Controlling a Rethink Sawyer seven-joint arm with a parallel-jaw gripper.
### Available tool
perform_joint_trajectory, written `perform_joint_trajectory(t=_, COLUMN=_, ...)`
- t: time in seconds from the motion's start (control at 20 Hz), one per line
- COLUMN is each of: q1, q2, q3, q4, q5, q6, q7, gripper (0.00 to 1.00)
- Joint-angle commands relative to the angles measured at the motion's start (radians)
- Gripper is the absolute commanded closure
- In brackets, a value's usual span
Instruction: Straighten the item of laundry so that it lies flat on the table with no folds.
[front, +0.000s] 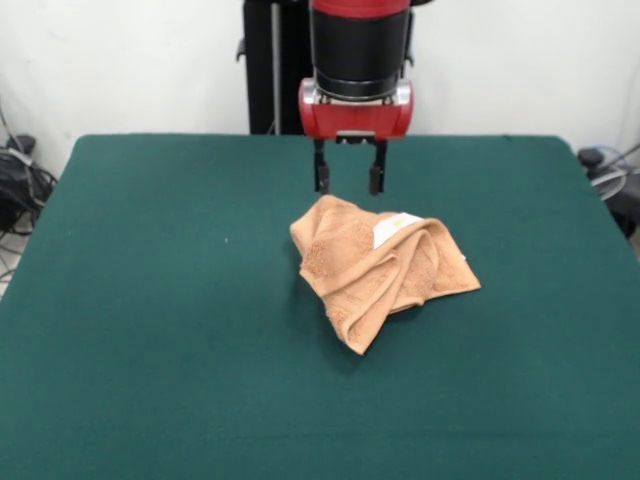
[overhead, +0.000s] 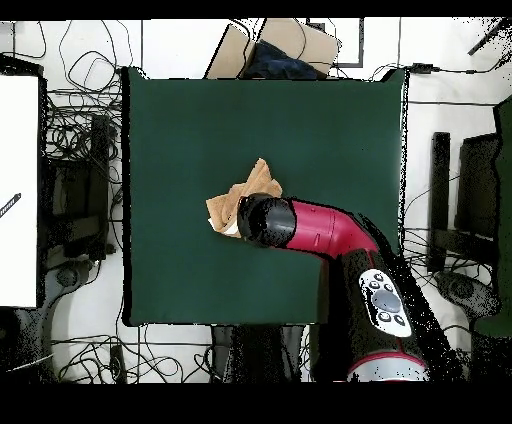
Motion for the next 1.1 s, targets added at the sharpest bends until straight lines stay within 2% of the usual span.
perform_joint_trajectory(t=0.05, q1=0.001, q2=-0.024, q3=0.112, q4=-0.033, q5=0.004, q6=0.107, q7=0.014, gripper=0.0)
perform_joint_trajectory(t=0.35, q1=-0.003, q2=-0.006, q3=0.119, q4=-0.048, q5=-0.001, q6=0.077, q7=0.02, gripper=0.0)
perform_joint_trajectory(t=0.8, q1=-0.007, q2=0.053, q3=0.136, q4=-0.16, q5=-0.006, q6=0.166, q7=-0.019, gripper=0.0)
perform_joint_trajectory(t=1.1, q1=-0.026, q2=0.07, q3=0.15, q4=-0.18, q5=-0.014, q6=0.16, q7=-0.037, gripper=0.0)
